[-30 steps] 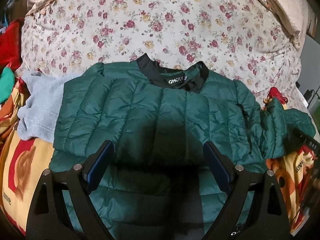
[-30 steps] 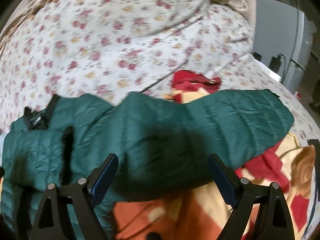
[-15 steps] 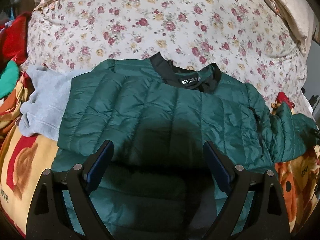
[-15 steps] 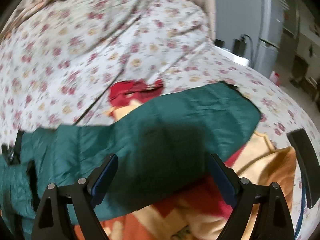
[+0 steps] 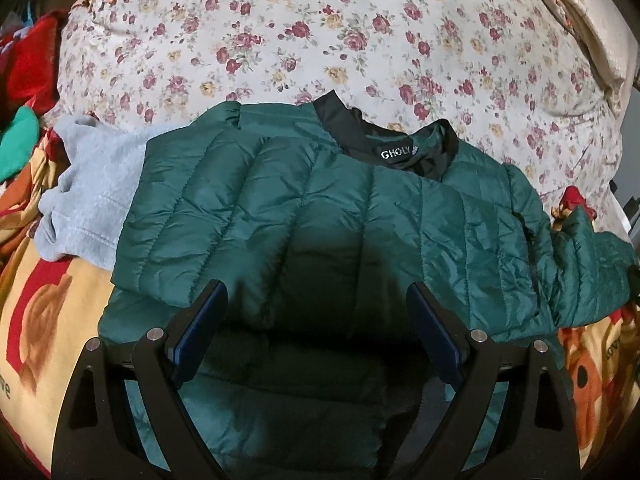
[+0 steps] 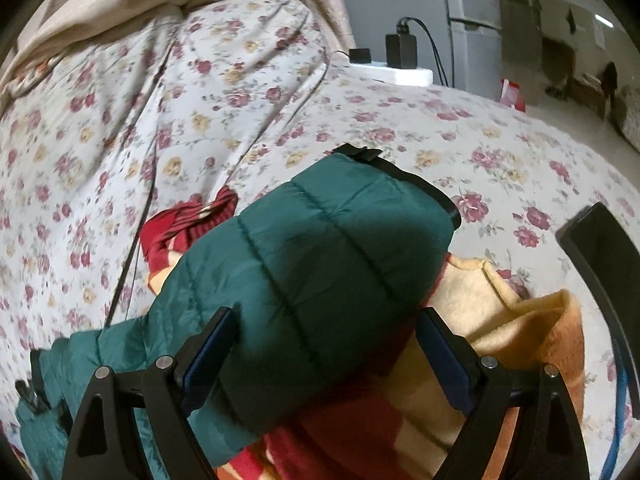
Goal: Fold large clothes
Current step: 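Move the right tool to the other sleeve and grasp its cuff, then lift the sleeve with the right tool and fold it over the jacket body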
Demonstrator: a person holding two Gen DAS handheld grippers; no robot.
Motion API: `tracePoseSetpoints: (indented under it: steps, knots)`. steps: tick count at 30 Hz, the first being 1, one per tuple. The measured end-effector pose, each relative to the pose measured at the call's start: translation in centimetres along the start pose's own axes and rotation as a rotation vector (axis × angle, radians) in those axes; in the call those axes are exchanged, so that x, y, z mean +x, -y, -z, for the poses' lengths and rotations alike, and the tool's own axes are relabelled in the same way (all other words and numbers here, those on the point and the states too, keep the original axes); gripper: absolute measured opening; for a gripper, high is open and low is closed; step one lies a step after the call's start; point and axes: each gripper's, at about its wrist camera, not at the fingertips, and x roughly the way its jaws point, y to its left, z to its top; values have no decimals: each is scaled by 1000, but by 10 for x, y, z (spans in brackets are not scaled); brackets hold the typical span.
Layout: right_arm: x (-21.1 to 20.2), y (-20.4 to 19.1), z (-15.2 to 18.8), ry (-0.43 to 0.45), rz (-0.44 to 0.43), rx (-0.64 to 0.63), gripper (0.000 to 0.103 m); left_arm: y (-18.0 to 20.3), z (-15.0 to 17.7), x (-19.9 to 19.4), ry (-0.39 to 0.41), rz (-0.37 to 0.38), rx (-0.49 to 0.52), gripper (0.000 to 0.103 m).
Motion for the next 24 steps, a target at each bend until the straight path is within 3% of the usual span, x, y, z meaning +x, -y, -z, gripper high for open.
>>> tracePoseSetpoints:
  steps: [10, 12, 13, 14, 16, 24]
  knots:
    - [21, -3, -17, 15, -39, -15, 89, -5, 2, 7, -16, -16, -5, 91]
    - [21, -6, -16, 29, -51, -36, 75, -6, 3, 7, -15, -20, -5, 91]
    - [21, -7, -16, 27, -62, -38, 52, -6, 2, 7, -16, -20, -5, 91]
    - [20, -7, -15, 25, -84, -36, 39, -6, 2, 7, -16, -20, -5, 91]
    - [11, -8, -13, 50, -137, -39, 25, -6, 2, 7, -15, -20, -6, 91]
    - [-53, -44, -5, 110, -395, -103, 21, -12, -2, -4, 7, -19, -8, 91]
